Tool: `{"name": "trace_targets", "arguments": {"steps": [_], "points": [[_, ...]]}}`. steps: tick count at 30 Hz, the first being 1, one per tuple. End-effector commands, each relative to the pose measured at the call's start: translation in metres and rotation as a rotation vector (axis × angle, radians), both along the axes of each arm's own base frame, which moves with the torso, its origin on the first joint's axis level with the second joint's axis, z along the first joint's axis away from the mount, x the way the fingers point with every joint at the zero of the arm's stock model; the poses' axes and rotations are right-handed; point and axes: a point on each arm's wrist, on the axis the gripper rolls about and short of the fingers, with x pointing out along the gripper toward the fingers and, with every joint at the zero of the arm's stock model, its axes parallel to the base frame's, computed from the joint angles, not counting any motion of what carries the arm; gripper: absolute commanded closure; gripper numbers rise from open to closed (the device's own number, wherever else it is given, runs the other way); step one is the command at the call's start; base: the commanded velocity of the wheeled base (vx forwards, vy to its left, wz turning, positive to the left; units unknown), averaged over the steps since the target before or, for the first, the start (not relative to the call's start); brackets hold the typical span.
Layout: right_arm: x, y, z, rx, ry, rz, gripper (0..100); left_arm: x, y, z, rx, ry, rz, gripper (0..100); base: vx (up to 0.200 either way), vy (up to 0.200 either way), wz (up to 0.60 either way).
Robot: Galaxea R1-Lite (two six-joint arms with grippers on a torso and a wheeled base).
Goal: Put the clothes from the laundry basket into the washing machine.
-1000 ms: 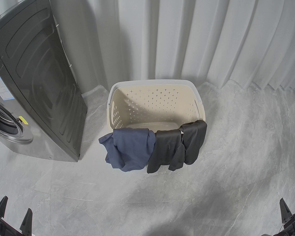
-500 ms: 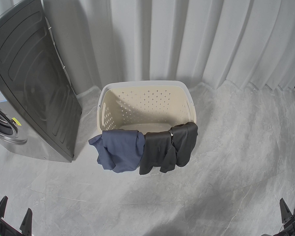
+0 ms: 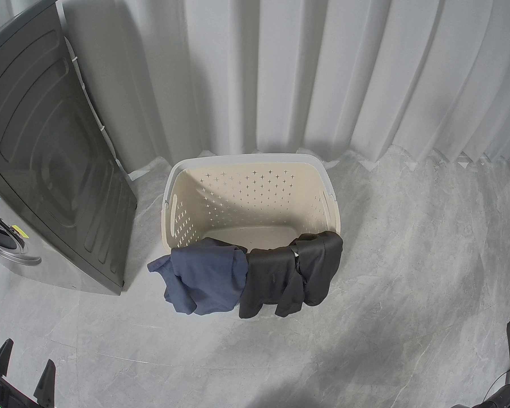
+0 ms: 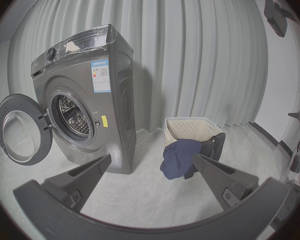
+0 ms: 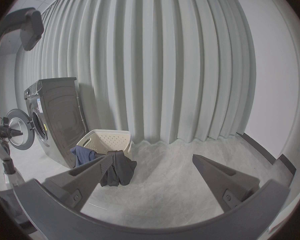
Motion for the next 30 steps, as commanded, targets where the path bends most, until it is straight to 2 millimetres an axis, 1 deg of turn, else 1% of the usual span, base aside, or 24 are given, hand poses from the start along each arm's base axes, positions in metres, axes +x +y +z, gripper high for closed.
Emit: {"name": "trace_targets", "arguments": {"steps": [1, 2, 3, 6, 8, 9, 10, 13, 15, 18, 21, 23, 27, 30], "points": [[0.049, 0.002, 0.014, 0.047, 0.346, 0.081, 0, 0.0, 0.0, -0.004, 0.0, 0.003, 0.001, 0, 0.0, 0.0, 0.0], [0.066, 0.005, 0.018, 0.08, 0.418, 0.098, 0, 0.0, 0.0, -0.004, -0.003, 0.003, 0.001, 0, 0.0, 0.0, 0.0], [0.076, 0.006, 0.02, 0.096, 0.444, 0.107, 0, 0.0, 0.0, -0.004, -0.005, 0.003, 0.001, 0, 0.0, 0.0, 0.0], [0.098, 0.011, 0.016, 0.105, 0.534, 0.13, 0, 0.0, 0.0, -0.005, -0.005, 0.004, 0.003, 0, 0.0, 0.0, 0.0], [0.109, 0.014, 0.012, 0.101, 0.59, 0.134, 0, 0.0, 0.0, -0.004, -0.003, 0.004, 0.003, 0, 0.0, 0.0, 0.0], [0.111, 0.014, 0.011, 0.102, 0.596, 0.133, 0, 0.0, 0.0, -0.004, -0.003, 0.003, 0.003, 0, 0.0, 0.0, 0.0], [0.12, 0.016, 0.009, 0.099, 0.633, 0.134, 0, 0.0, 0.0, -0.004, -0.002, 0.003, 0.003, 0, 0.0, 0.0, 0.0], [0.136, 0.021, 0.006, 0.095, 0.659, 0.146, 0, 0.0, 0.0, -0.004, -0.003, 0.003, 0.003, 0, 0.0, 0.0, 0.0], [0.144, 0.023, 0.003, 0.091, 0.666, 0.155, 0, 0.0, 0.0, -0.004, -0.003, 0.003, 0.001, 0, 0.0, 0.0, 0.0], [0.148, 0.027, -0.007, 0.095, 0.722, 0.167, 0, 0.0, 0.0, -0.004, -0.002, 0.003, 0.003, 0, 0.0, 0.0, 0.0], [0.151, 0.032, -0.012, 0.104, 0.77, 0.187, 0, 0.0, 0.0, -0.004, -0.003, 0.004, 0.003, 0, 0.2, 0.0, 0.0], [0.154, 0.035, -0.012, 0.11, 0.779, 0.201, 0, 0.0, 0.0, -0.005, -0.003, 0.006, 0.003, 0, 0.0, 0.0, 0.0], [0.163, 0.044, -0.013, 0.102, 0.796, 0.235, 0, 0.0, 0.0, -0.004, 0.0, 0.004, 0.003, 0, 0.0, 0.0, 0.0], [0.174, 0.056, -0.02, 0.087, 0.818, 0.274, 0, 0.0, 0.0, -0.004, -0.002, 0.003, 0.003, 0, 0.0, 0.0, 0.0]]}}
